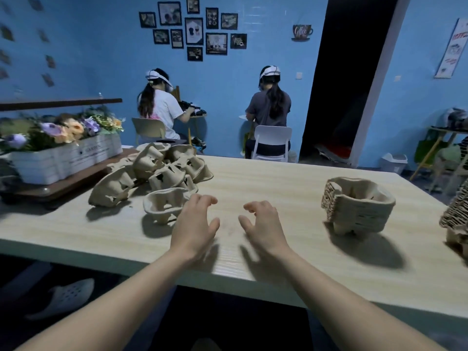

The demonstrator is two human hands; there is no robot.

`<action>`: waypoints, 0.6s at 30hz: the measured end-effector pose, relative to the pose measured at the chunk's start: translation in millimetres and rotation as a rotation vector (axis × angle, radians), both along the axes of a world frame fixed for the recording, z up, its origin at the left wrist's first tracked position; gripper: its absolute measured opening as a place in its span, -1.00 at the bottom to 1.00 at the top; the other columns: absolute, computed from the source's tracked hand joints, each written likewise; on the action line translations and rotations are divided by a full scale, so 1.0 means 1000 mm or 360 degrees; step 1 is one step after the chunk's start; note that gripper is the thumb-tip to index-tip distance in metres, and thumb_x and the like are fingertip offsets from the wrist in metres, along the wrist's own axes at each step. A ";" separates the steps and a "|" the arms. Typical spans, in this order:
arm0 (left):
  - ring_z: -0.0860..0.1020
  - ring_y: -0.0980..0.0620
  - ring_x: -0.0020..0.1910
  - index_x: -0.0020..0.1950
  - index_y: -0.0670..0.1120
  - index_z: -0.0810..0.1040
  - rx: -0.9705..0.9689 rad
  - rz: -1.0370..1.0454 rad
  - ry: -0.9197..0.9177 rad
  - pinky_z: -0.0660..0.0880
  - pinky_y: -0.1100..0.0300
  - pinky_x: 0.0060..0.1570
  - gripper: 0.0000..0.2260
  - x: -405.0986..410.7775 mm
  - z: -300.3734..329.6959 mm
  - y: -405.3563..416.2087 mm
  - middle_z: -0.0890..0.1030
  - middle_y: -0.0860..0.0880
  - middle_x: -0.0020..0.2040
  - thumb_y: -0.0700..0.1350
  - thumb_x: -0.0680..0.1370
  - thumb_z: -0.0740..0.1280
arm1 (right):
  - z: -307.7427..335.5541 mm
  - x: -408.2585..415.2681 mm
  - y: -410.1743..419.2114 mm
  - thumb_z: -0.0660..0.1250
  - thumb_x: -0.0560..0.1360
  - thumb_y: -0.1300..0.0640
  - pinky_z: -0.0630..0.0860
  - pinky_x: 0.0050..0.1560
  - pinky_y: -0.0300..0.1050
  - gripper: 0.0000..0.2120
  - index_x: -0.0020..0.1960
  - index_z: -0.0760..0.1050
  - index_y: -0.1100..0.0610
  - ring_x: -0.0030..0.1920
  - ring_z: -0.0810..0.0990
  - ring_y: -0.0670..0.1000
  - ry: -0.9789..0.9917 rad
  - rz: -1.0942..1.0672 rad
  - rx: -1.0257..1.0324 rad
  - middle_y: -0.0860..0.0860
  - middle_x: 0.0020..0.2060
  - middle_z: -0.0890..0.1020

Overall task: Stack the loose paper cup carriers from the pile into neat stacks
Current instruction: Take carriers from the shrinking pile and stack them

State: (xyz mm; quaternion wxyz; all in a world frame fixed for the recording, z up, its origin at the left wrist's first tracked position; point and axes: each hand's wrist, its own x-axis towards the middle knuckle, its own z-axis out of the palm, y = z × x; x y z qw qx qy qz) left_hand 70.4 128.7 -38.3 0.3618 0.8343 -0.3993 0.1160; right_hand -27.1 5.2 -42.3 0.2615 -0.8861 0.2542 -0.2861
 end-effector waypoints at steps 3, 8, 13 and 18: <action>0.37 0.02 0.21 0.25 0.02 0.44 0.0013 0.0225 -0.0161 0.28 0.08 0.26 -0.66 0.014 -0.004 0.016 0.41 0.03 0.21 -0.10 0.49 0.35 | -0.011 0.016 0.009 0.25 0.54 0.09 0.27 0.27 -0.12 -0.69 0.25 0.47 0.15 0.25 0.35 0.09 0.0078 0.0024 0.0012 0.10 0.18 0.48; 0.31 -0.02 0.25 0.18 0.03 0.46 0.0015 0.0410 -0.0195 0.22 0.08 0.24 -0.71 0.041 -0.014 0.032 0.41 0.01 0.22 -0.11 0.47 0.36 | -0.024 0.029 0.013 0.23 0.53 0.08 0.36 0.26 0.03 -0.69 0.24 0.48 0.14 0.21 0.39 0.11 0.0169 0.0055 -0.0084 0.10 0.17 0.50; 0.39 -0.02 0.14 0.11 0.00 0.53 0.0048 0.0422 -0.0235 0.21 0.11 0.16 -0.83 0.057 -0.026 0.030 0.51 0.01 0.09 -0.10 0.51 0.33 | -0.030 0.030 0.009 0.26 0.52 0.08 0.38 0.20 -0.02 -0.73 0.17 0.51 0.15 0.12 0.47 0.09 0.0055 0.0089 -0.0060 0.08 0.07 0.55; 0.45 -0.01 -0.05 -0.02 -0.03 0.58 0.0009 0.0227 -0.0385 0.22 0.17 -0.05 -0.92 0.057 -0.027 0.030 0.54 0.03 -0.07 -0.08 0.51 0.35 | -0.031 0.032 0.008 0.27 0.51 0.05 0.40 0.15 -0.05 -0.74 0.14 0.52 0.14 0.07 0.49 0.07 0.0035 0.0113 -0.0052 0.07 0.04 0.57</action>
